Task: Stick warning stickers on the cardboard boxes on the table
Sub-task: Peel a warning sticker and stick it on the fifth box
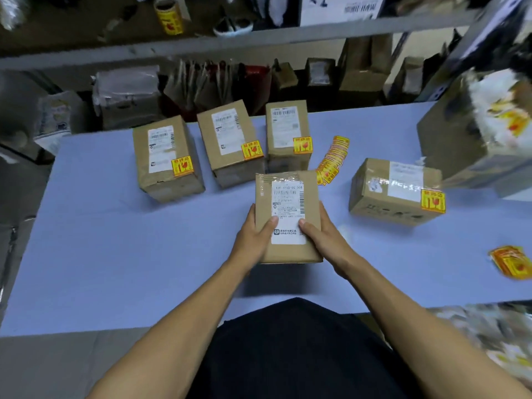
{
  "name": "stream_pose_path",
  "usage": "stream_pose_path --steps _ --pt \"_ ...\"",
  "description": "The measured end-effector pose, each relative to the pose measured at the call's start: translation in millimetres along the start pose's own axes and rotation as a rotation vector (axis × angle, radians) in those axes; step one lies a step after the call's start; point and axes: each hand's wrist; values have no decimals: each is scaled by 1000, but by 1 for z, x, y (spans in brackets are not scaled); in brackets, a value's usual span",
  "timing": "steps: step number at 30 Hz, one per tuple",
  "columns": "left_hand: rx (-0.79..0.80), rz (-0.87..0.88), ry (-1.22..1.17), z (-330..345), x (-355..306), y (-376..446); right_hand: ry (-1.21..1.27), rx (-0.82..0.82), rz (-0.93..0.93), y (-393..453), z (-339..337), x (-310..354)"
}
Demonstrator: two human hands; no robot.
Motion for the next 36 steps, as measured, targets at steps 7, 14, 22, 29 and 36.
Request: stream_pose_path --steps 7,14,22,29,36 --pt "-80 -14 88 6 15 12 -24 13 67 20 5 -8" --pt "-159 -9 143 -1 9 25 -74 26 27 41 8 0" --pt "-15 376 961 8 -14 46 -293 -277 118 71 -27 -2" --pt "85 439 1142 21 -13 71 -529 -363 111 118 -45 16" --pt "70 448 1151 21 -10 75 -615 -459 230 157 -45 23"
Point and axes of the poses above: each hand's wrist, its own y-axis towards the middle knuckle, its own z-axis out of the palm, x = y × z, and after that the axes turned 8 degrees about -y, right-handed
